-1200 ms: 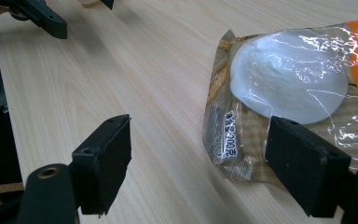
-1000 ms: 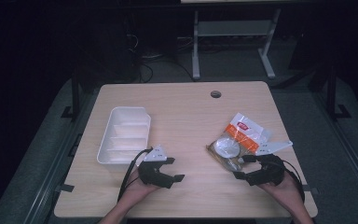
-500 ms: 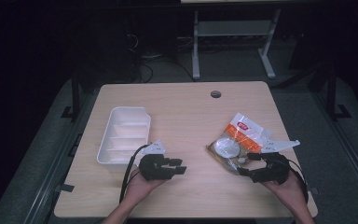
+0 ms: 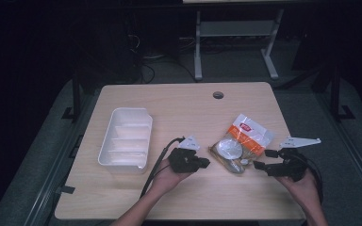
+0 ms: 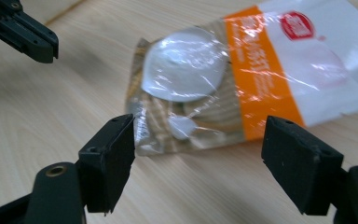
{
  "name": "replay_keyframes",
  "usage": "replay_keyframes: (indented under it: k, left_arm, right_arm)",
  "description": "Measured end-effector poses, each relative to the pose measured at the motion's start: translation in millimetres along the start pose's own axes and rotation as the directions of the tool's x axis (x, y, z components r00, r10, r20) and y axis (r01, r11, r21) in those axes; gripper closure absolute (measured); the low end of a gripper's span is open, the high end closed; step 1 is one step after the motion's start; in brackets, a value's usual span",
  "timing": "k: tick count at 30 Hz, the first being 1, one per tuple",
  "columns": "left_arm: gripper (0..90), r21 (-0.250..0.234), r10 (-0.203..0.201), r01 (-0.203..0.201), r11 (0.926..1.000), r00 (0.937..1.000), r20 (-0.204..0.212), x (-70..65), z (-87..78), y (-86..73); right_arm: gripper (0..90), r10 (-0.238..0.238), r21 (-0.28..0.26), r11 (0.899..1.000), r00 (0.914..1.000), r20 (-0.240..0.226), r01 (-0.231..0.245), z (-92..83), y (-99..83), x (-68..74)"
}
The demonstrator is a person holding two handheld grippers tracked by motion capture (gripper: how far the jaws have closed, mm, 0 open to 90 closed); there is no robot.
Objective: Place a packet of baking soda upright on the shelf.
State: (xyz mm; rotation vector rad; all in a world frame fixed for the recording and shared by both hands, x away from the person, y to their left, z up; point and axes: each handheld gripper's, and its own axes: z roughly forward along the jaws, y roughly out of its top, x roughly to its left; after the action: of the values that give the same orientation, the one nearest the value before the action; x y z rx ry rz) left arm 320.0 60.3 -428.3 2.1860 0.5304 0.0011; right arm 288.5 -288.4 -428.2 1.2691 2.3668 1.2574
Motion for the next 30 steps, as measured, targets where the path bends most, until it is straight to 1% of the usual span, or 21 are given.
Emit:
replay_keyframes:
  k: [1, 2, 4, 6, 7, 8, 9, 11, 12, 13, 14, 15, 17, 18, 19, 22, 24, 25, 27, 29, 30]
  left_arm:
    - [85.4, 0.007, 0.005, -0.005, 1.0, 1.0, -0.007, 0.7, 4.0, 4.3]
    - [86.9, 0.013, 0.011, -0.011, 0.9999, 0.9999, -0.013, 2.0, 7.5, 8.6]
    - [88.9, 0.017, 0.004, -0.004, 0.9998, 0.9999, -0.015, 5.2, 14.9, 17.2]
    - [89.8, 0.023, 0.001, -0.001, 0.9997, 0.9997, -0.023, 7.8, 23.0, 25.7]
    - [89.8, 0.031, 0.001, 0.0, 0.9995, 0.9996, -0.027, 10.3, 31.5, 33.6]
    - [89.8, 0.031, 0.001, 0.0, 0.9995, 0.9996, -0.027, 10.3, 31.5, 33.6]
    - [89.8, 0.048, 0.012, -0.01, 0.9988, 0.9994, -0.034, 12.1, 40.2, 40.4]
    - [89.8, 0.054, 0.014, -0.013, 0.9984, 0.9994, -0.032, 13.5, 44.2, 43.2]
    - [89.8, 0.059, 0.008, -0.006, 0.9982, 0.9995, -0.032, 15.0, 48.6, 46.0]
    - [89.9, 0.07, 0.006, -0.004, 0.9975, 0.9994, -0.033, 16.9, 52.8, 48.8]
    - [89.9, 0.072, 0.001, 0.002, 0.9974, 0.9993, -0.037, 18.9, 57.2, 51.2]
    - [89.9, 0.077, -0.012, 0.015, 0.9969, 0.9993, -0.036, 20.9, 61.6, 53.4]
    - [89.8, 0.092, -0.017, 0.021, 0.9956, 0.9988, -0.045, 24.3, 70.9, 57.3]
    - [89.8, 0.1, -0.016, 0.021, 0.9948, 0.9986, -0.05, 26.0, 74.7, 58.7]
    - [89.8, 0.11, -0.026, 0.032, 0.9934, 0.9983, -0.053, 29.1, 81.0, 60.4]
    - [89.9, 0.107, -0.039, 0.043, 0.9933, 0.9982, -0.047, 31.1, 83.4, 61.8]
    - [90.0, 0.116, -0.041, 0.046, 0.9922, 0.9981, -0.046, 31.7, 84.6, 62.8]
    - [90.0, 0.12, -0.044, 0.049, 0.9916, 0.998, -0.046, 31.8, 84.8, 63.1]
    - [90.0, 0.123, -0.042, 0.048, 0.9913, 0.9979, -0.049, 31.3, 85.2, 63.1]
    - [90.0, 0.122, -0.032, 0.038, 0.9918, 0.9981, -0.052, 30.8, 85.7, 63.0]
    - [90.0, 0.128, -0.028, 0.035, 0.9912, 0.998, -0.057, 30.0, 85.5, 63.3]
  right_arm:
    - [24.8, 0.0, 0.0, 1.0, 1.0, 0.0, 0.0, 0.0, 0.0, 0.0]
    - [24.8, 0.008, 0.003, 1.0, 1.0, 0.005, -0.008, -0.4, -0.9, -3.4]
    - [24.8, 0.03, 0.005, 1.0, 0.9992, 0.028, -0.03, -2.5, -3.7, -12.2]
    - [24.8, 0.048, 0.007, 0.999, 0.9981, 0.039, -0.049, -2.7, -5.6, -17.7]
    - [24.8, 0.055, 0.012, 0.998, 0.9974, 0.046, -0.056, -2.5, -6.3, -20.7]
    - [24.8, 0.063, 0.012, 0.998, 0.9968, 0.05, -0.063, -2.2, -7.0, -23.6]
    - [24.7, 0.072, 0.009, 0.997, 0.9961, 0.051, -0.072, -1.8, -7.6, -26.7]
    - [24.6, 0.093, 0.006, 0.996, 0.9949, 0.039, -0.093, -0.4, -8.0, -32.4]
    - [24.6, 0.093, 0.006, 0.996, 0.9949, 0.039, -0.093, -0.4, -8.0, -32.4]
    - [24.6, 0.112, 0.005, 0.994, 0.9933, 0.03, -0.112, 2.1, -7.9, -36.7]
    - [24.6, 0.112, 0.005, 0.994, 0.9933, 0.03, -0.112, 2.1, -7.9, -36.7]
    - [24.7, 0.118, 0.009, 0.993, 0.9926, 0.028, -0.118, 3.8, -7.6, -38.9]
    - [24.7, 0.138, 0.011, 0.99, 0.9901, 0.025, -0.138, 7.0, -6.8, -43.0]
    - [24.7, 0.158, 0.005, 0.987, 0.9873, 0.022, -0.158, 9.6, -5.0, -47.4]
    - [24.7, 0.162, 0.003, 0.987, 0.9865, 0.023, -0.162, 10.8, -4.1, -49.6]
    - [24.7, 0.167, 0.005, 0.986, 0.9856, 0.025, -0.167, 13.5, -2.6, -53.6]
    - [24.7, 0.181, 0.0, 0.983, 0.9831, 0.024, -0.181, 18.0, -1.6, -60.7]
    - [24.7, 0.181, 0.0, 0.983, 0.9831, 0.024, -0.181, 18.0, -1.6, -60.7]
    - [25.7, 0.194, -0.001, 0.981, 0.9809, 0.019, -0.194, 24.6, -0.1, -65.0]
    - [25.7, 0.203, 0.017, 0.979, 0.9791, 0.014, -0.203, 28.7, 4.0, -66.3]
    - [26.7, 0.204, 0.014, 0.979, 0.9788, 0.014, -0.204, 29.9, 7.2, -66.2]
